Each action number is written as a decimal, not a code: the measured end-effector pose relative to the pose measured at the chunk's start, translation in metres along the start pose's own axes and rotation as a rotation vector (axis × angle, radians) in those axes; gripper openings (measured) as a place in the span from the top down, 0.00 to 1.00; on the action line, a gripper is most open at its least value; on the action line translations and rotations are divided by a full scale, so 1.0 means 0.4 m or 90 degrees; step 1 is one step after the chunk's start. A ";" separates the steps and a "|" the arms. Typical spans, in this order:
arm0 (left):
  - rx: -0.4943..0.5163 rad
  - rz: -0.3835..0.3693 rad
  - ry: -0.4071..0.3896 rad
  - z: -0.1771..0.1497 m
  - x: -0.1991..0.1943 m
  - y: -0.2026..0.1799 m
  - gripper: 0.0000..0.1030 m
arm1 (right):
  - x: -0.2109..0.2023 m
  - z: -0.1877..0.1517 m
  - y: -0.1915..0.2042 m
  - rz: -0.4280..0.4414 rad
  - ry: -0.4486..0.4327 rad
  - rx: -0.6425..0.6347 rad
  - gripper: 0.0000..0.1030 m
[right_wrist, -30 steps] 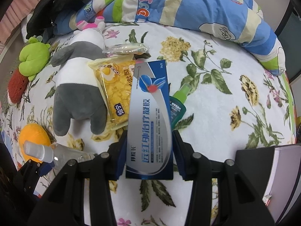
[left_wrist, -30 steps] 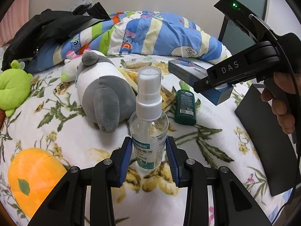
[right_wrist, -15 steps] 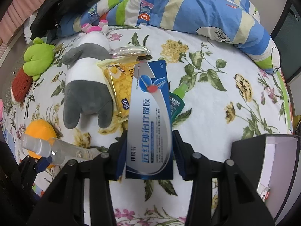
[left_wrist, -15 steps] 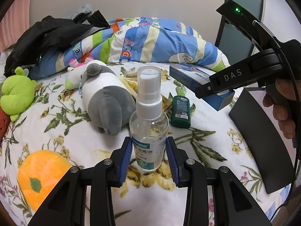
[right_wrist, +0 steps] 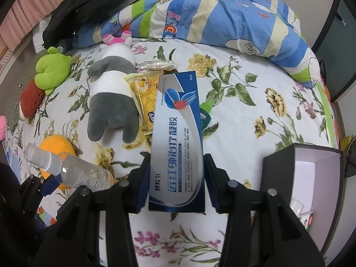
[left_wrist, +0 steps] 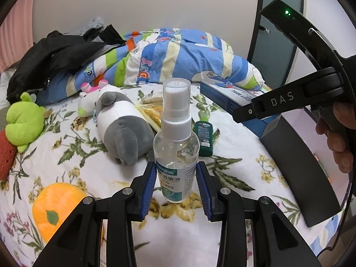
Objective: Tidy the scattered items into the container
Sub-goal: 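Carry the spray bottle and ointment box into the open box and release both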
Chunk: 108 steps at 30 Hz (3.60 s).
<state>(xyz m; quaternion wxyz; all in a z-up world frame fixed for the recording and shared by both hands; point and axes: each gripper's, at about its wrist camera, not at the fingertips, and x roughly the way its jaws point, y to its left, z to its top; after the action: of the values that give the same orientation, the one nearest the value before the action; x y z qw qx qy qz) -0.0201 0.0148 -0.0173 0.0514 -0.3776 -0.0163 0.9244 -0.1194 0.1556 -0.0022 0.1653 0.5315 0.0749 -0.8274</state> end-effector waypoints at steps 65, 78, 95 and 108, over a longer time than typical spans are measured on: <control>0.200 -0.179 0.005 0.105 0.053 -0.810 0.64 | -0.264 -0.509 -0.648 -0.128 -0.011 0.218 0.56; 0.230 -0.157 0.022 0.081 0.125 -0.847 0.58 | -0.201 -0.511 -0.700 -0.160 -0.005 0.259 0.33; 0.205 -0.184 -0.008 0.130 0.048 -0.820 0.50 | -0.289 -0.499 -0.667 -0.179 -0.034 0.255 0.33; 0.184 -0.183 -0.040 0.161 -0.024 -0.802 0.31 | -0.381 -0.506 -0.649 -0.196 -0.062 0.257 0.33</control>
<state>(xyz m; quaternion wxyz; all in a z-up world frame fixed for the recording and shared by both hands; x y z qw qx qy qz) -0.0317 0.3333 0.0573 0.2361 -0.3310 0.0615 0.9116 0.0201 0.4882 0.0364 -0.0685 0.4954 -0.0197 -0.8657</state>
